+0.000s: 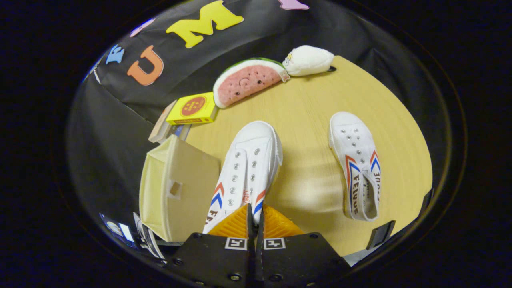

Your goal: Open the storage box then place both shoes into the box .Put the left shoe in first, then the right shoe, with the right side of both shoes facing outward in a uniform manner.

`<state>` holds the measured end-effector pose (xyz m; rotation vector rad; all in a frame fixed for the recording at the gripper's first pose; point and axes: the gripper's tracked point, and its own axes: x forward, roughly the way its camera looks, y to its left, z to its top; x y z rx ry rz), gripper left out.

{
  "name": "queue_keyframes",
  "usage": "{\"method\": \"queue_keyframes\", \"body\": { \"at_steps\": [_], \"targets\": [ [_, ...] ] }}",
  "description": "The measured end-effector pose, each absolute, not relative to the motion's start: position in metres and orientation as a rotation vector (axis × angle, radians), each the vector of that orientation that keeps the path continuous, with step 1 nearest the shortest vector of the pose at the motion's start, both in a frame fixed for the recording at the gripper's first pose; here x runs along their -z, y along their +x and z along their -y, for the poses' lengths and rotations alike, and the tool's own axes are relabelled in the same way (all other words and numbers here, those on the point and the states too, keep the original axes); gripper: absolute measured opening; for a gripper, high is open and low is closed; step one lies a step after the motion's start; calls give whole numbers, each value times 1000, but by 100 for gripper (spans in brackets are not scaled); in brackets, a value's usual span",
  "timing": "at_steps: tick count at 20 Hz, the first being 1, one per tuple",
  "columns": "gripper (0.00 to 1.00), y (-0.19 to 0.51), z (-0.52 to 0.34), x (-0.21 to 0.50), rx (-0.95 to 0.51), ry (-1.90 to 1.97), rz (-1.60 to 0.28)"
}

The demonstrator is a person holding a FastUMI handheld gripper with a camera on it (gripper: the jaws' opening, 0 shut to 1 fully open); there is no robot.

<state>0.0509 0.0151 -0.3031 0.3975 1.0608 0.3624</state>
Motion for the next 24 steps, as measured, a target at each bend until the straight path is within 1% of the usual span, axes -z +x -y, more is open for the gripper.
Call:
{"method": "queue_keyframes", "body": {
  "at_steps": [5, 8, 10, 13, 16, 20, 24],
  "targets": [
    [0, 48, -68, 214, -378, 417, -942],
    [0, 42, -119, 188, -412, 440, -915],
    [0, 35, -155, 184, -430, 425, -910],
    [0, 18, -211, 192, -469, 400, -938],
    [0, 7, -255, 219, -486, 371, -977],
    [0, -4, -279, 258, -454, 304, -1025],
    [0, -5, -284, 284, -427, 198, -1031]
  ]
}}
